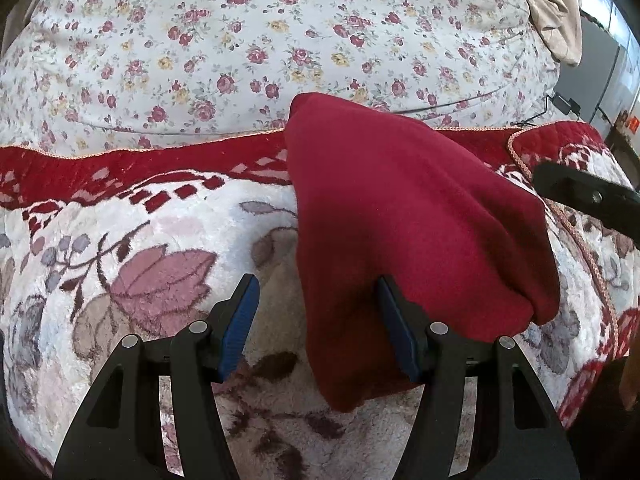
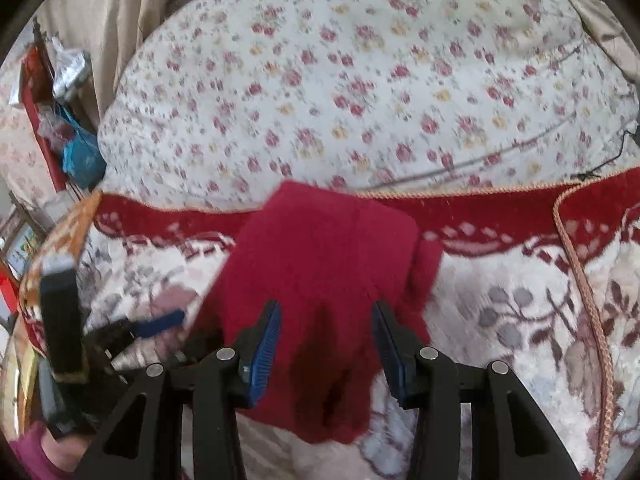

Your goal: Fold small clothes

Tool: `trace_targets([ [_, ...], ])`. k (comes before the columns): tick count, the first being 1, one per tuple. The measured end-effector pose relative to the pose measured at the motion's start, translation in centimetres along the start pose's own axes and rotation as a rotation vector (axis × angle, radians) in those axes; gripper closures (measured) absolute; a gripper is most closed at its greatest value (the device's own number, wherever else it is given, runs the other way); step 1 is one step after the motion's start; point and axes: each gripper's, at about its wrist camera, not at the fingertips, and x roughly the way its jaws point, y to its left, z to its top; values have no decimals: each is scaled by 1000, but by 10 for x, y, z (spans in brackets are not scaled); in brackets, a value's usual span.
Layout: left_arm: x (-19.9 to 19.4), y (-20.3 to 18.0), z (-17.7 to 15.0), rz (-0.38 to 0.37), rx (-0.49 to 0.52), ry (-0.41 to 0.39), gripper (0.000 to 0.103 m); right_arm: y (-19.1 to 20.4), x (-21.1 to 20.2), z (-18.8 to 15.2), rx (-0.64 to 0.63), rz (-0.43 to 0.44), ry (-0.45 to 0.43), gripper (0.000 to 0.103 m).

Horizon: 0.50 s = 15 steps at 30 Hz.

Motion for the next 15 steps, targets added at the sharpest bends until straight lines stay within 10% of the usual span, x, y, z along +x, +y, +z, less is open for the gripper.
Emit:
trace_targets([
  [15, 2, -1, 0, 1, 2, 1, 41, -17, 51, -11, -16, -85, 102, 66],
])
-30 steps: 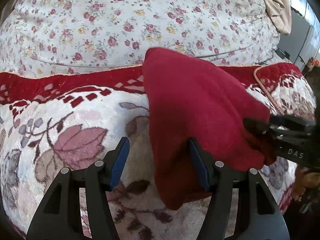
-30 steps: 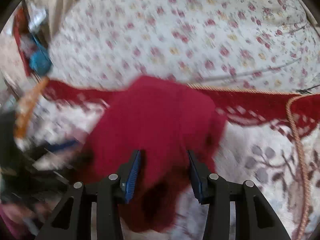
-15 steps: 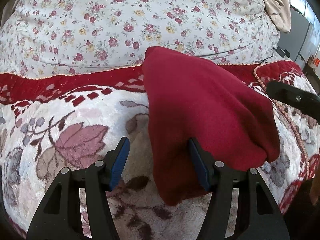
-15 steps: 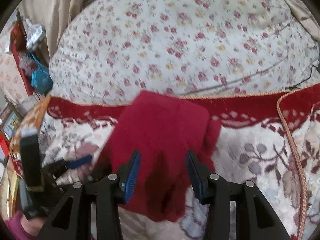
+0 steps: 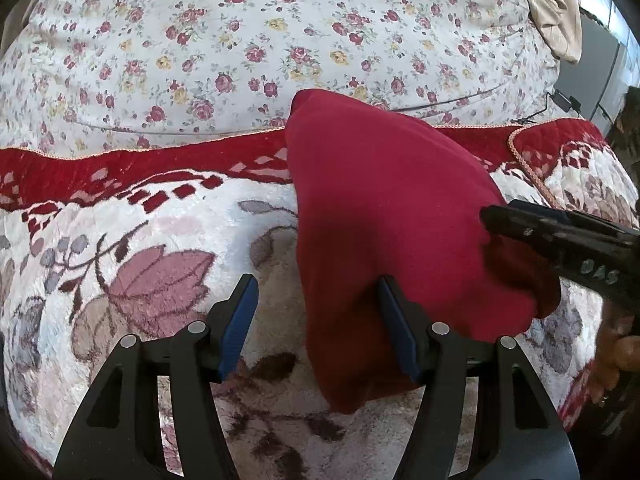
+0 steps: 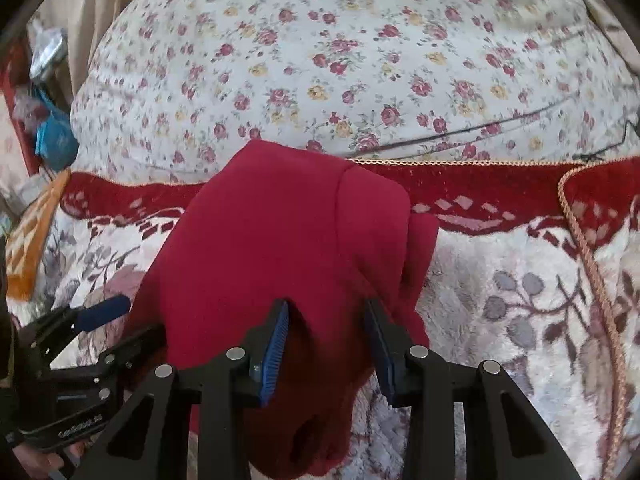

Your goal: Fold small clothes

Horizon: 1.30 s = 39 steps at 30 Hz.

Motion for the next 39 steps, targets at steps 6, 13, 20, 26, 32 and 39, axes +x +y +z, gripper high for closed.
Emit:
trace_targets([
  [6, 1, 4, 0, -1, -21, -6, 35, -9, -22, 6, 82, 47, -45, 57],
  [13, 2, 6, 0, -20, -33, -5, 35, -19, 0, 9, 96, 8, -19, 57],
  [20, -6, 21, 16, -198, -123, -23, 35, -41, 0, -1, 158, 115, -21, 56],
  [26, 16, 22, 35, -335, -148, 67, 28, -71, 12, -1, 259, 222, 0, 22],
  [32, 67, 31, 40, -456, -260, 201, 19, -80, 54, 10, 314, 404, 21, 20],
  [39, 50, 27, 42, -472, -219, 158, 47, -71, 70, 21, 350, 483, 31, 44],
])
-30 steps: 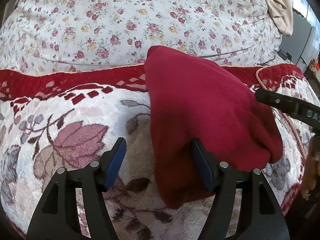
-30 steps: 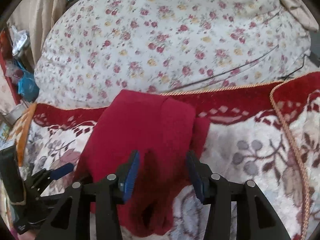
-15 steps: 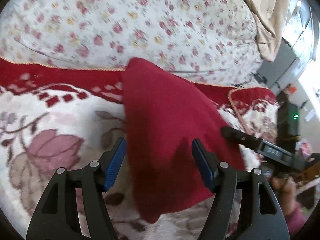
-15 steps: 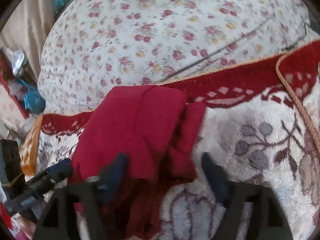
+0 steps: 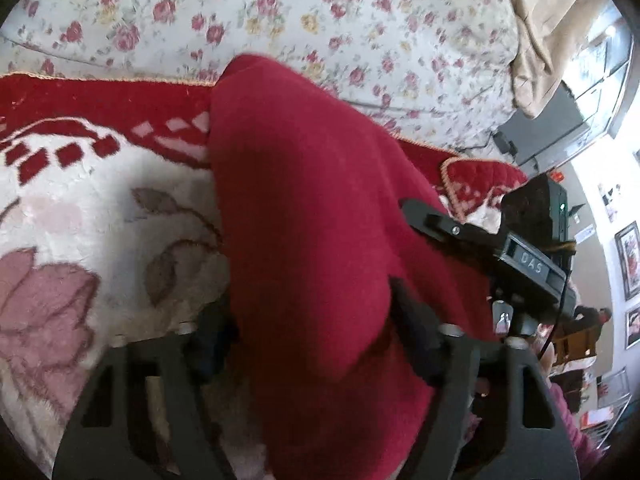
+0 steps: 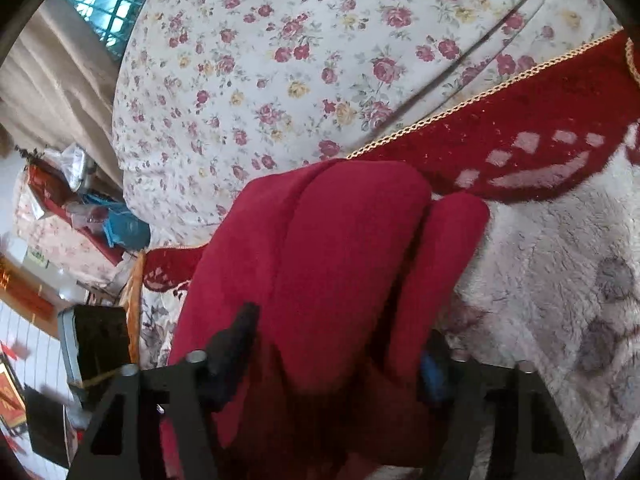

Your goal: Fold small clothes

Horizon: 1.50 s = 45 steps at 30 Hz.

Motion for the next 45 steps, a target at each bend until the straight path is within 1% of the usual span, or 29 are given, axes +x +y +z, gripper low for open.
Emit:
trace_targets([
  [1, -9, -2, -1, -14, -4, -3, 48, 2, -4, -1, 7, 10, -2, 48],
  [2, -24, -8, -4, -29, -6, -9, 48, 10, -10, -2, 6, 29, -8, 49],
  [3, -35, -10, -8, -27, -2, -16, 48, 17, -15, -4, 0, 49, -5, 50],
  [5, -64, -20, -23, 3, 20, -25, 48, 39, -26, -11, -27, 83, 11, 51],
  [7, -85, -22, -44, 17, 29, -23, 48, 59, -36, -23, -63, 79, 32, 51],
  [9, -95, -18, -69, 66, 21, 4, 48, 75, -45, -42, -80, 111, 40, 51],
  [10, -94, -16, -83, 111, 16, 28, 48, 78, -45, -52, -83, 112, 54, 45],
  [11, -90, -12, -97, 177, 23, 56, 47, 80, -42, -63, -97, 76, 81, 42],
  [12, -85, -12, -104, 222, 33, 66, 41, 81, -39, -70, -112, 31, 101, 40],
  [13, -85, -10, -114, 276, 49, 47, 37, 81, -36, -80, -134, -47, 131, 40],
  [14, -89, -12, -122, 305, 65, 8, 35, 82, -36, -90, -162, -135, 152, 40],
  [15, -93, -15, -125, 322, 75, -10, 35, 84, -43, -95, -176, -147, 141, 39],
  [17, -105, -28, -129, 384, 127, -55, 35, 93, -64, -103, -181, -134, 110, 39],
  [18, -108, -32, -129, 401, 140, -70, 35, 101, -75, -106, -201, -130, 85, 39],
  [19, -113, -38, -128, 431, 158, -98, 35, 114, -87, -110, -244, -129, 56, 39],
  [21, -116, -41, -128, 447, 165, -127, 35, 142, -102, -117, -352, -136, 26, 39],
  [23, -121, -42, -127, 466, 157, -173, 35, 169, -110, -130, -464, -119, -3, 43],
  [25, -125, -39, -130, 513, 135, -209, 35, 182, -108, -144, -517, -95, 3, 47],
  [26, -126, -36, -130, 533, 115, -223, 35, 185, -100, -152, -537, -104, 26, 49],
  [29, -135, -27, -135, 554, 78, -261, 35, 174, -69, -176, -575, -236, 107, 54],
  [30, -139, -26, -137, 561, 76, -270, 35, 164, -57, -186, -591, -298, 139, 56],
  [31, -140, -26, -139, 565, 81, -274, 35, 157, -49, -192, -602, -340, 155, 58],
  [32, -143, -27, -141, 572, 88, -278, 35, 149, -44, -198, -617, -400, 160, 58],
  [33, -145, -29, -141, 583, 98, -284, 35, 142, -45, -199, -609, -428, 162, 58],
  [35, -150, -35, -142, 595, 118, -309, 35, 135, -53, -196, -554, -401, 162, 58],
  [38, -156, -44, -144, 578, 136, -337, 35, 138, -73, -191, -558, -423, 135, 58],
  [41, -155, -51, -144, 567, 150, -342, 35, 142, -95, -188, -533, -418, 114, 58],
  [43, -155, -56, -145, 566, 154, -347, 35, 149, -109, -187, -535, -418, 83, 56],
  [45, -153, -60, -145, 558, 159, -335, 35, 160, -119, -186, -543, -407, 51, 56],
])
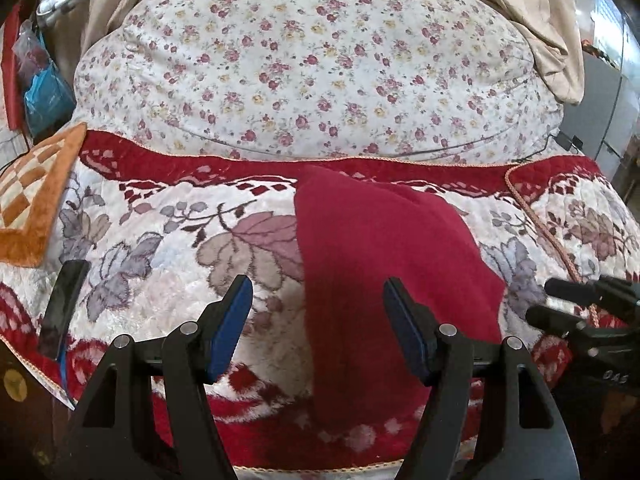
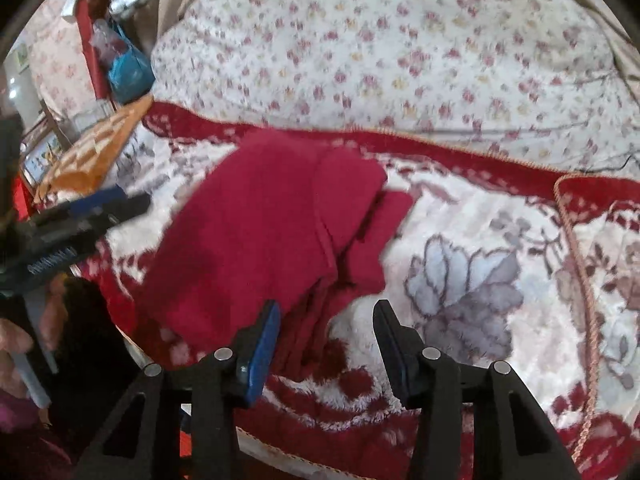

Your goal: Fold small clothes

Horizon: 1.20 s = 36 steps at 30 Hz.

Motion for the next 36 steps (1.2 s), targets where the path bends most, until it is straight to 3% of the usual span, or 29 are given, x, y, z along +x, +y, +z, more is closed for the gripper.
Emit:
trace_targets([
  [4, -4, -7, -1, 7, 6, 0, 35, 11, -14, 8, 7, 6, -73, 54],
  [9, -10, -11, -1, 31, 28, -17, 35, 22, -11, 14, 11, -16, -103, 53],
  [11, -10, -11, -1, 32, 25, -17, 35, 26, -9, 15, 9, -37, -113, 47],
  [13, -10, -11, -1, 37, 25, -15, 35, 26, -10, 15, 18, -40, -123, 29],
  [36, 7, -4, 2, 54, -7, 9, 35, 20, 10, 26, 79, -33, -97, 28],
])
